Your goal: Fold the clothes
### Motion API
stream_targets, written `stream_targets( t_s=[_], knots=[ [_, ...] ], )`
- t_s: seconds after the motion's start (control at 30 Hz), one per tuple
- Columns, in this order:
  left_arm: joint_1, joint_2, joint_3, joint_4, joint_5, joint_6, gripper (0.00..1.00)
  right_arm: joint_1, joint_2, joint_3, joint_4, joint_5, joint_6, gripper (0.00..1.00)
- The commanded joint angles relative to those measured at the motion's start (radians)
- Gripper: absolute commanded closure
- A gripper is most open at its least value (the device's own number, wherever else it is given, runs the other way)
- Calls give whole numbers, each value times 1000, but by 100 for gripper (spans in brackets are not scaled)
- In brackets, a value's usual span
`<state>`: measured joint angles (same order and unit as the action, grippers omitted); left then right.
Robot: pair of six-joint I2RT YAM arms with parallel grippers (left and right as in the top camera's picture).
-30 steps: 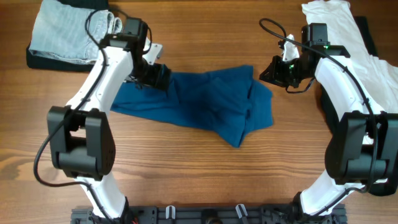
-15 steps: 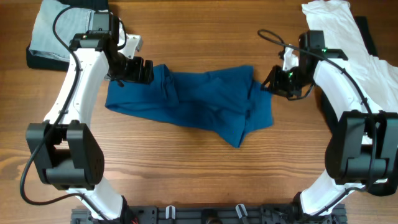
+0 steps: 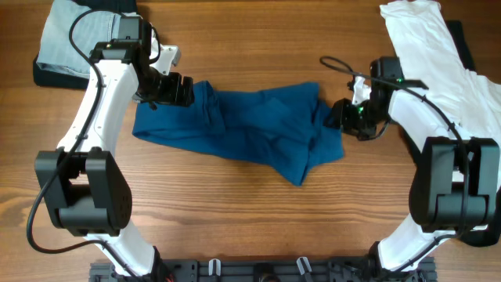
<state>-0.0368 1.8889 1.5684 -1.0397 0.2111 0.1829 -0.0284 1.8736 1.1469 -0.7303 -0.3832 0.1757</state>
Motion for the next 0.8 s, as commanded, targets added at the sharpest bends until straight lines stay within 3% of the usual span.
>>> stream_targets(
  t_s=[0.0,0.1,0.2,0.37,0.5,0.53,0.63,0.67,0.7,0.73,0.77],
  knots=[
    [0,13,6,4,17,23,6,-1,-14,-71,49,62,32,38],
    [0,13,6,8,16,23,6,6,-14,-132,130,23,33,18],
    [0,13,6,6,16,23,5,8,-14,-193,240,-149,30,3],
    [0,13,6,7,16,23,5,13,-14,-240,320,-309,-3,1],
    [0,13,6,7,16,23,5,59,-14,-240,319,-313,-23,5],
    [0,13,6,7,16,23,5,75,-14,-240,319,-305,-19,9],
    [0,13,6,6,15,23,5,115,-14,-240,319,-274,-3,41],
    [0,13,6,6,12,23,5,120,-14,-240,319,-254,30,58],
    [0,13,6,6,0,22,6,120,-14,-240,319,-228,64,86],
    [1,12,6,6,-13,18,8,116,-14,-240,324,-208,91,95],
    [3,11,6,6,-31,10,9,106,-14,-240,332,-208,93,96]
  ],
)
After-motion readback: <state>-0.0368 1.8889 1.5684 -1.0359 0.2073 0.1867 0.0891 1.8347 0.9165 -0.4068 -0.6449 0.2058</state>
